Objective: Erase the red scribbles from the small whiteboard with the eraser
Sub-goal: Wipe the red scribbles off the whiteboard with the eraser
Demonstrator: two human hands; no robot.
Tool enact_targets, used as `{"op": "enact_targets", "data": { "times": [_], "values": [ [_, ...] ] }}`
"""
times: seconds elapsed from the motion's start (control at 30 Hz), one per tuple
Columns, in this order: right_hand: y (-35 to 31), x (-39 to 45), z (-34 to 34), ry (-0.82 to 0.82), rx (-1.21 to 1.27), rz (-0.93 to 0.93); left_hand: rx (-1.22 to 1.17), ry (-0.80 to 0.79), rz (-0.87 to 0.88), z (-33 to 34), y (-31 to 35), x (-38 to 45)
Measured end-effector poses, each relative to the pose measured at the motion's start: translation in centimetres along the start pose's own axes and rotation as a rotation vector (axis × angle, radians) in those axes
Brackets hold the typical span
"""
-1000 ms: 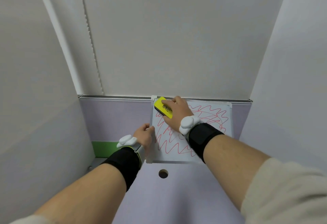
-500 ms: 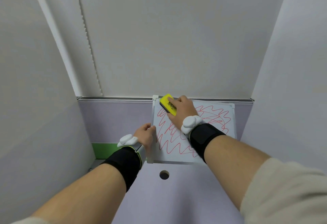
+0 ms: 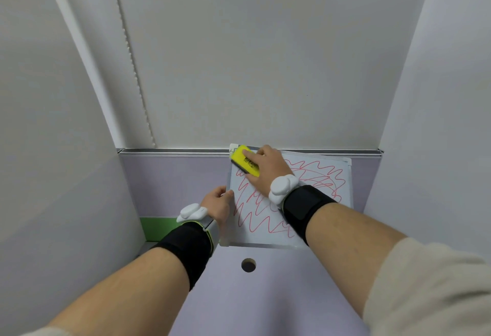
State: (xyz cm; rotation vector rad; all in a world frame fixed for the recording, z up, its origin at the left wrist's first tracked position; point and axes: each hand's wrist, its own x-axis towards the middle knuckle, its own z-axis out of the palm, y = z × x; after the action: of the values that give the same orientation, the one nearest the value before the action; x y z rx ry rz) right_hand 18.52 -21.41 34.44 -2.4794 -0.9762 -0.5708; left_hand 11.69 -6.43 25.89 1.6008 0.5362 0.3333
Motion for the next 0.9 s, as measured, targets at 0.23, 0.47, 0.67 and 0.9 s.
{"op": "enact_targets", "data": {
  "times": [0.23, 0.47, 0.67, 0.9],
  "values": [
    [0.2, -1.1, 0.4, -0.069, -0.017, -0.092, -0.053, 0.039, 0.001, -0.3, 0.4, 0.0],
    [1.2, -0.7, -0.5, 0.076, 0.046, 0.105, -0.058, 0.043, -0.003, 0.2, 1.3, -0.7],
    [0.8, -0.8, -0.3, 0.011, -0.001, -0.024, -0.041, 0.061, 0.024, -0.3, 1.8, -1.2],
    [-0.2, -1.7, 0.0, -0.044, 0.017, -0.133, -0.063, 0.022, 0.050, -0.1, 2.9, -1.4]
  ]
}}
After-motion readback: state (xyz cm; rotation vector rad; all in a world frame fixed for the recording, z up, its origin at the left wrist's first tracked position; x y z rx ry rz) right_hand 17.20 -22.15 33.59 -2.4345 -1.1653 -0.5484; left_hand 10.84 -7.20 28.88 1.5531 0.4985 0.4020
